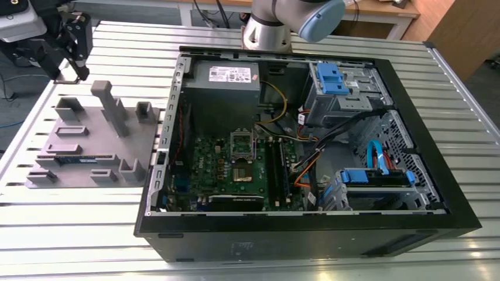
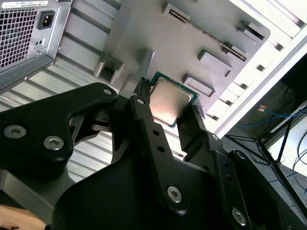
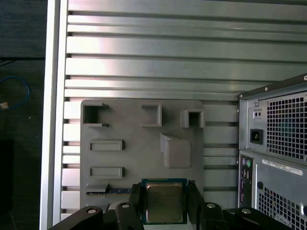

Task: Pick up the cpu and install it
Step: 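Pick up the cpu and move it towards the insertion slot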

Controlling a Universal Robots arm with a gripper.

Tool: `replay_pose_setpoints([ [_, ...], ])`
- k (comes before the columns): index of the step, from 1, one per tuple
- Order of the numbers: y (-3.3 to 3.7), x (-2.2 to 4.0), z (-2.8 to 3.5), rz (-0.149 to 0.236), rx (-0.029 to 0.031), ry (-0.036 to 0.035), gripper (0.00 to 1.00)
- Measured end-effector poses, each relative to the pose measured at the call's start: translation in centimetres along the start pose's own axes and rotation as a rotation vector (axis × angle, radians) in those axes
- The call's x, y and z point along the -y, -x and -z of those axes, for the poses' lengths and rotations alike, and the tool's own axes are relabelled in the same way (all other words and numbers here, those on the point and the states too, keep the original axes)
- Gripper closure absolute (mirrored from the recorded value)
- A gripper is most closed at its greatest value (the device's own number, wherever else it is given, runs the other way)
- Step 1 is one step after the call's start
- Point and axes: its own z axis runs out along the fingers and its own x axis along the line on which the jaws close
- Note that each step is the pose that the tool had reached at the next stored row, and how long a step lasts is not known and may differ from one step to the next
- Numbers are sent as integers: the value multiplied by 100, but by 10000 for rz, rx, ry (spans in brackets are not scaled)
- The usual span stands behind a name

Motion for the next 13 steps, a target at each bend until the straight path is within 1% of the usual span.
replay_pose_setpoints([
  [8, 27, 0, -1, 1, -1, -1, 53],
  [13, 27, 0, 5, 0, 0, 0, 53],
])
